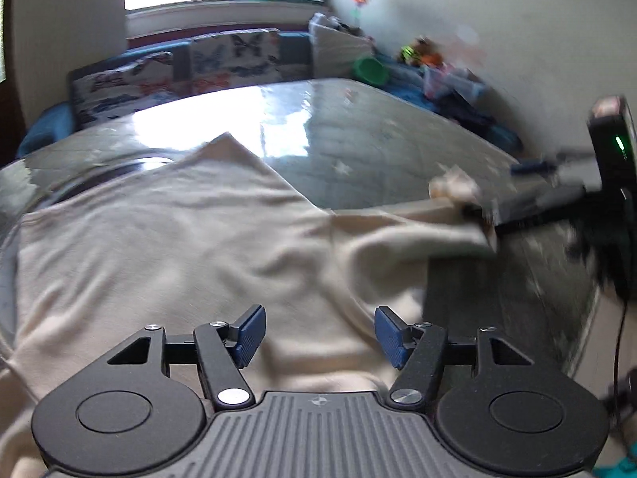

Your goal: Fold clothes

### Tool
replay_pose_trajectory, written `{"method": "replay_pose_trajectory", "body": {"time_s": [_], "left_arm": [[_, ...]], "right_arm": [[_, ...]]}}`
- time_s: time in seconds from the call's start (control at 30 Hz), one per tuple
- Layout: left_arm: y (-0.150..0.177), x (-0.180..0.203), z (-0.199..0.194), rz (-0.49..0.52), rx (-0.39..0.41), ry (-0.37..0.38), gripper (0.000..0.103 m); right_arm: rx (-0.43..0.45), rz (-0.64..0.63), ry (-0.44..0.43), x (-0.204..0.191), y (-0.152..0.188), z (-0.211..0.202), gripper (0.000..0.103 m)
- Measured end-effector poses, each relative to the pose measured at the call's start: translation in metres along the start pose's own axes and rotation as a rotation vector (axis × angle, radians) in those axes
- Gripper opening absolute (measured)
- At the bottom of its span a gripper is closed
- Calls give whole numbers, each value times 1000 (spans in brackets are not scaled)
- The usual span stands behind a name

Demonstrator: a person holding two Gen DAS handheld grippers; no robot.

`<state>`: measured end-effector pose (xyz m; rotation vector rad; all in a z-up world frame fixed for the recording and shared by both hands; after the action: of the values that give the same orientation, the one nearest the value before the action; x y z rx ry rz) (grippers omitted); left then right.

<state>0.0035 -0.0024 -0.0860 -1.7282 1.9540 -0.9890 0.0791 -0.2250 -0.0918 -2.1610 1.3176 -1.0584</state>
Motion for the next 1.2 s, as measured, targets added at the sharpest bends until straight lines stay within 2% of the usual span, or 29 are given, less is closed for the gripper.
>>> {"method": "replay_pose_trajectory", "body": {"time_s": [0.13,0.2,0.3,0.53,0.7,0.8,0.97,1.03,1.1,1.17,1.2], "left_arm": [[8,7,-2,74,2,-4,66],[9,7,-3,83,-1,6,67],[8,6,-5,88,0,10,67],[-2,29,-9,125,35,65,67],[-3,51,-3,201,36,94,66],[-7,62,7,225,29,106,54],[-10,72,24,250,19,97,52],[-10,70,33,247,1,86,38],[-9,69,39,248,-8,78,36],[-10,70,41,267,0,75,27],[-10,70,41,272,2,73,12]], "right_arm": [[-32,47,193,51,18,3,103],[-53,122,224,69,26,5,103],[-38,215,144,74,26,7,103],[-6,145,-41,24,-11,34,103],[-29,101,-18,26,-20,57,103],[-34,111,20,39,-26,66,103],[-7,138,-3,46,-26,52,103],[4,128,-30,40,-22,41,103],[13,106,-56,32,-16,29,103],[16,80,-86,25,-9,23,103],[18,66,-99,20,-6,20,103]]}}
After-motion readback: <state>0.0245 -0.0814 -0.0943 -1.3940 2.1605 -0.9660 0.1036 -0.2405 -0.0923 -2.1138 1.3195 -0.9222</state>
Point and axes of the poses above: each gripper's, at about its wrist camera, not at the fingertips, and z roughly the way its jaws point, x to its right, y to its underside, the point moved 10 cm from there along z, roughly the way its jaws point, and after that the axes turned 9 degrees about -z, right-handed, at the moved point
